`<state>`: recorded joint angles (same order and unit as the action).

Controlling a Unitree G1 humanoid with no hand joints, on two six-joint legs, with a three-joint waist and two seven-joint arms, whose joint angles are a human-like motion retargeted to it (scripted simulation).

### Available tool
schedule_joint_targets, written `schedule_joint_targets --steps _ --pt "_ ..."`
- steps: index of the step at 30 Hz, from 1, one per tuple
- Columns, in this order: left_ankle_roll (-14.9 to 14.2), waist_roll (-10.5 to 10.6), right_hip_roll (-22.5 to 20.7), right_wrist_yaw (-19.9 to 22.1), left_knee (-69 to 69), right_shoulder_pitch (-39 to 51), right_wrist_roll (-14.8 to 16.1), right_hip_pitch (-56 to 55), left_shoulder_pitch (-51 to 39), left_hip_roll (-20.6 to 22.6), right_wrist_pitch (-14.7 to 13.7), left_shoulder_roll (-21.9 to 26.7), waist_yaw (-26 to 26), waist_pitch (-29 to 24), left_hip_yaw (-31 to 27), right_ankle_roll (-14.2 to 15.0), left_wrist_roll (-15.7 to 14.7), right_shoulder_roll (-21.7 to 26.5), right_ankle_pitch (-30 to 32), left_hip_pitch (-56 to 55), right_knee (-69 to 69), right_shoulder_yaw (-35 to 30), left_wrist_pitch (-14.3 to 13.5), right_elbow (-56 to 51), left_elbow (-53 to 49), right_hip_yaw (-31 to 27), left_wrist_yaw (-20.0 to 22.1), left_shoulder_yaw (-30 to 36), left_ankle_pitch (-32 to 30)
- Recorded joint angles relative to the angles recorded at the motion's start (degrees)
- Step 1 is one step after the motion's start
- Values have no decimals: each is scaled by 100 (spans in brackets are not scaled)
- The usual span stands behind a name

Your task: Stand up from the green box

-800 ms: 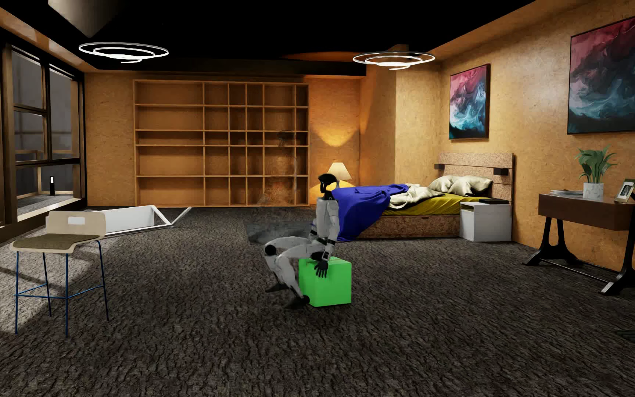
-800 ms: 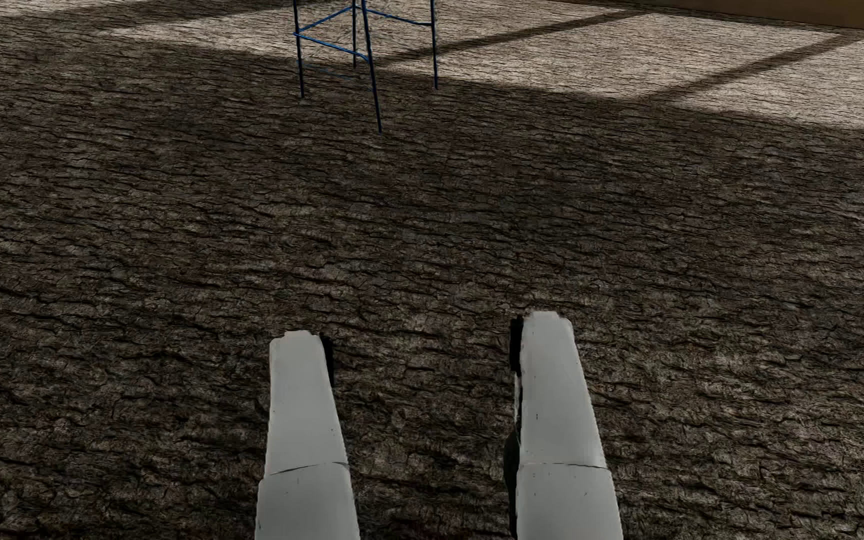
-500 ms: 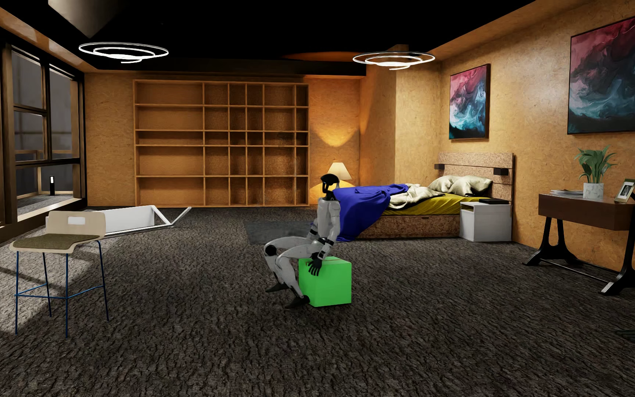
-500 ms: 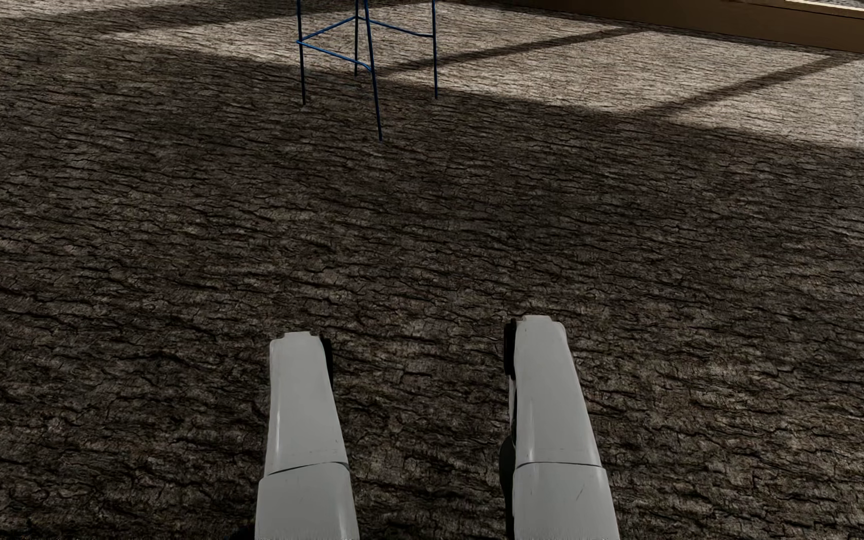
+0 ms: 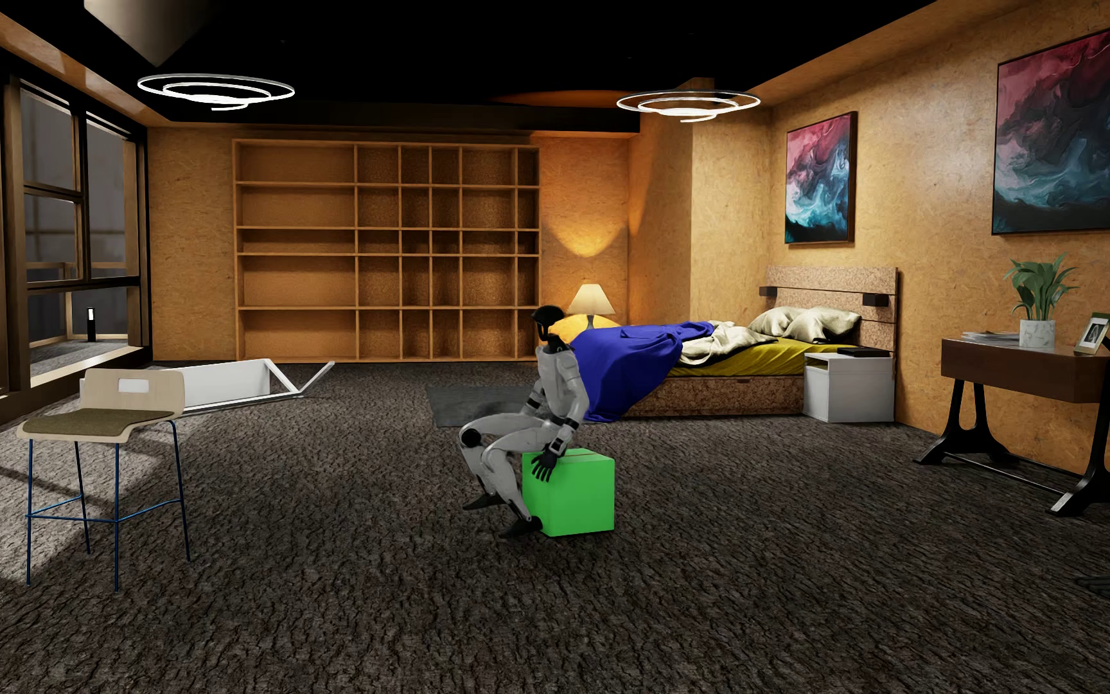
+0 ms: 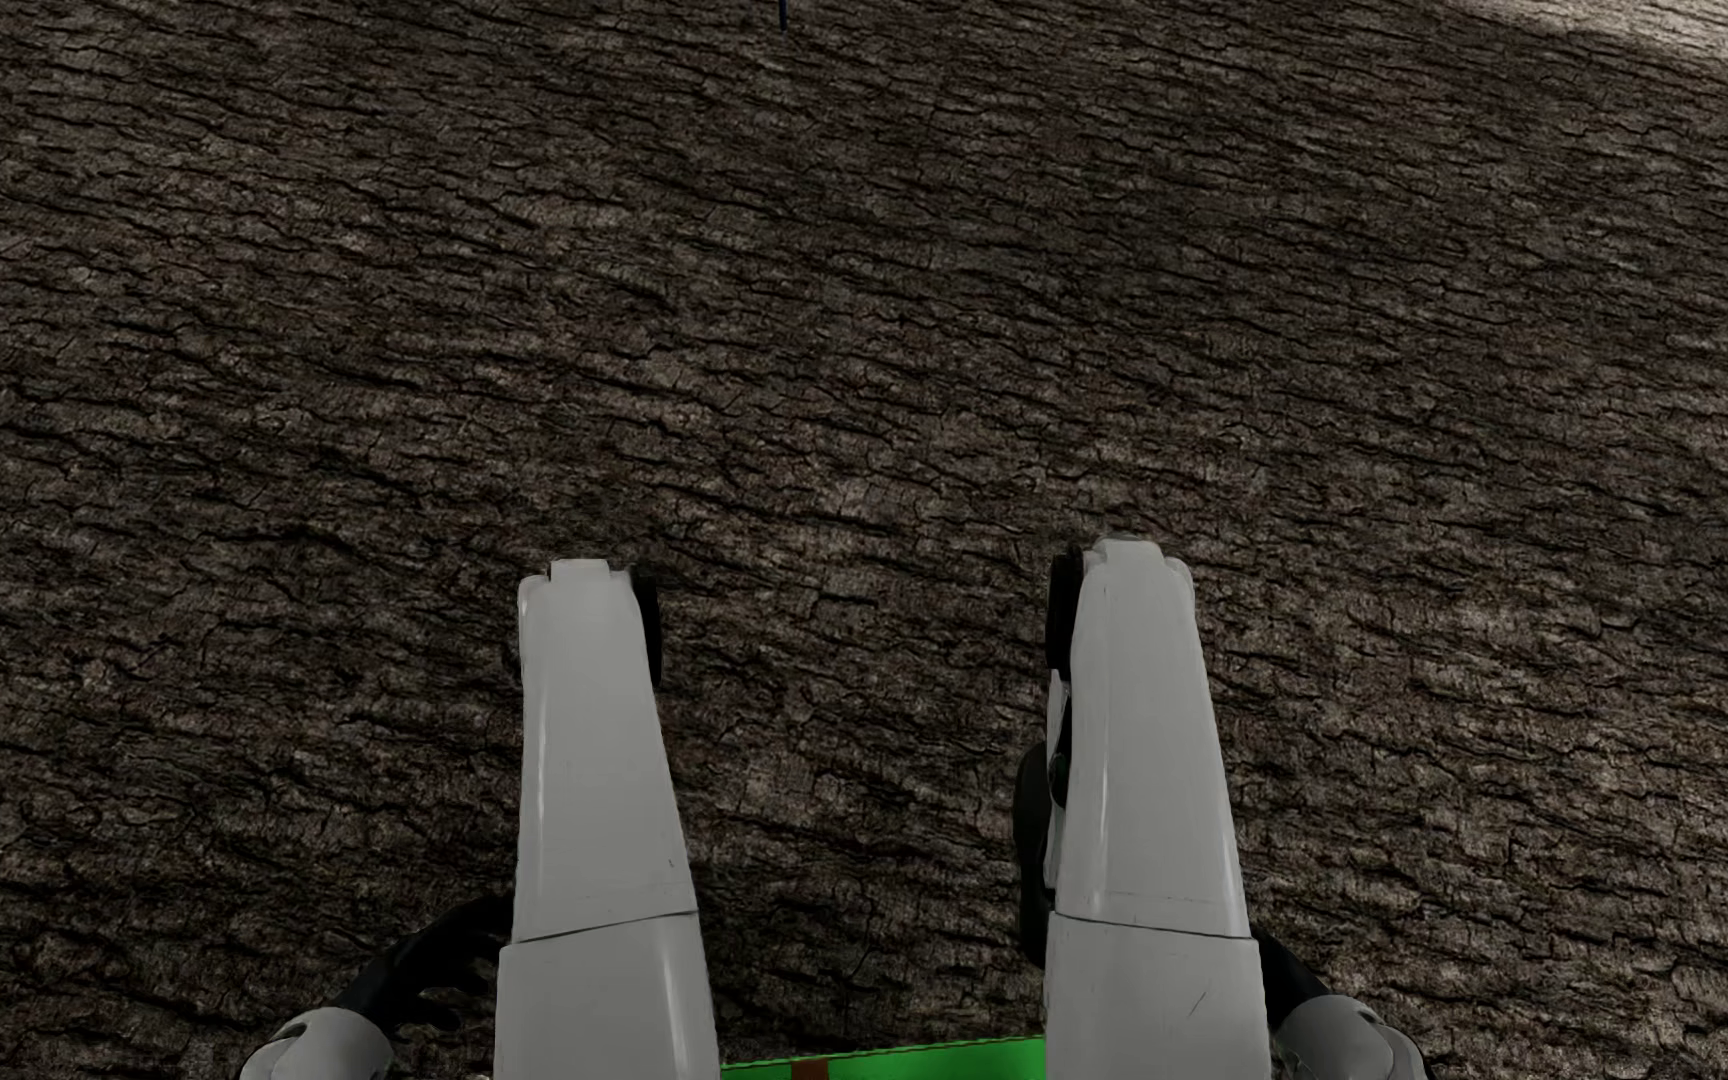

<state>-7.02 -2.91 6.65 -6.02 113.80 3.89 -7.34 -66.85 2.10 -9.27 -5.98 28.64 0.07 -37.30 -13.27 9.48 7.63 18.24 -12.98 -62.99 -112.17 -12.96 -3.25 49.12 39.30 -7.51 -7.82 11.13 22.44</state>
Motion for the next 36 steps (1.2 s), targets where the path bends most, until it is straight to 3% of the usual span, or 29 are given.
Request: schedule_joint_targets --steps 2,3,5,7,8,10,11,12,13,15,17,19,22,26,29,31,32,34,36 --pt "-6 36 93 589 76 -320 486 -378 471 85 -57 338 15 -34 -65 104 -85 267 -61 -388 -96 399 -88 -1242 -1570 -70 425 -330 -4" --pt "-13 64 155 1061 110 -461 722 -573 614 131 -167 518 22 -56 -100 165 -135 400 -88 -607 -142 606 -131 -1990 -2345 -101 891 -395 -55" --pt "-62 133 252 2132 184 -575 918 -953 678 174 -533 927 30 -150 -171 299 133 731 -147 -1012 -231 898 -279 -3624 -3671 -180 2166 -406 -122" --pt "-94 219 284 2970 243 -273 813 -1315 255 192 -982 1500 20 -342 -216 407 388 1300 -202 -1399 -271 913 -554 -5086 -4627 -229 3305 -130 -83" --pt "-114 275 311 2998 253 -14 629 -1501 -234 215 -1125 1845 23 -450 -233 470 580 1681 -233 -1597 -279 830 -724 -5671 -4960 -265 3481 209 -57" --pt "-178 355 331 2188 244 746 433 -1850 -1792 218 -1228 2554 51 -720 -240 548 805 2651 -283 -1944 -265 437 -955 -6500 -5356 -323 3132 1399 -5" --pt "-210 400 377 1603 235 1264 518 -2015 -2842 242 -1202 2882 62 -841 -241 577 783 3197 -319 -2119 -264 49 -1034 -6773 -5464 -355 2847 2338 16" --pt "-240 412 400 1342 215 1934 634 -2148 -4088 260 -1273 3139 70 -977 -222 598 705 3701 -374 -2250 -257 -577 -1121 -6919 -5513 -388 2630 3503 50" --pt "-277 407 377 1483 200 2683 804 -2287 -5380 244 -1417 3301 73 -1072 -215 592 640 4093 -419 -2383 -244 -1330 -1255 -6953 -5531 -390 2399 4732 95" --pt "-291 396 348 1722 108 4416 1105 -2455 -7544 250 -1545 3360 62 -1336 -198 547 409 4549 -510 -2537 -152 -2726 -1415 -6875 -5590 -361 2892 6755 180" --pt "-257 379 309 2134 -78 5890 1229 -2471 -8538 289 -1722 3202 66 -1527 -178 549 302 4595 -610 -2548 40 -4062 -1497 -6790 -5595 -323 3355 7667 247" --pt "-152 400 192 2126 -470 6322 1185 -2386 -8525 378 -1682 2999 59 -1571 -108 441 406 4424 -607 -2444 429 -4506 -1491 -6681 -5421 -270 3419 7611 214" --pt "-27 383 -20 1886 -1543 5793 767 -1777 -7591 390 -1573 2496 53 -1437 72 200 682 3729 -455 -1864 1533 -4137 -1498 -5872 -4525 -99 3092 6751 45" --pt "175 369 -220 831 -3600 4999 -227 -171 -6130 349 -1380 1008 19 -976 413 -94 1453 2153 -6 -370 3698 -3580 -1632 -3536 -2089 216 2041 5416 -422" --pt "258 377 -312 -14 -5206 4544 -1098 1370 -5275 270 -1310 -419 4 -454 777 -214 2011 698 419 1068 5457 -3235 -1732 -1076 232 464 989 4606 -802" --pt "276 325 -354 -468 -6253 4181 -1571 2425 -4752 234 -1073 -1033 -13 8 1027 -233 2246 -143 766 2077 6601 -3135 -1612 274 1141 657 97 4295 -1083" --pt "311 286 -420 -694 -6780 3922 -1655 2994 -4411 217 -858 -1223 7 275 1152 -252 2007 -425 946 2621 7208 -3070 -1290 612 1461 729 -147 4015 -1199" --pt "473 234 -560 -918 -7803 3221 -1440 4182 -3611 316 -517 -1379 52 837 1379 -390 1394 -624 1254 3706 8427 -2744 -721 847 1707 841 -236 3426 -1410" --pt "631 196 -640 -843 -8724 2405 -928 5237 -2840 494 -307 -1205 56 1466 1577 -505 970 -555 1482 4678 9454 -2278 -688 883 1438 921 -336 2933 -1573"
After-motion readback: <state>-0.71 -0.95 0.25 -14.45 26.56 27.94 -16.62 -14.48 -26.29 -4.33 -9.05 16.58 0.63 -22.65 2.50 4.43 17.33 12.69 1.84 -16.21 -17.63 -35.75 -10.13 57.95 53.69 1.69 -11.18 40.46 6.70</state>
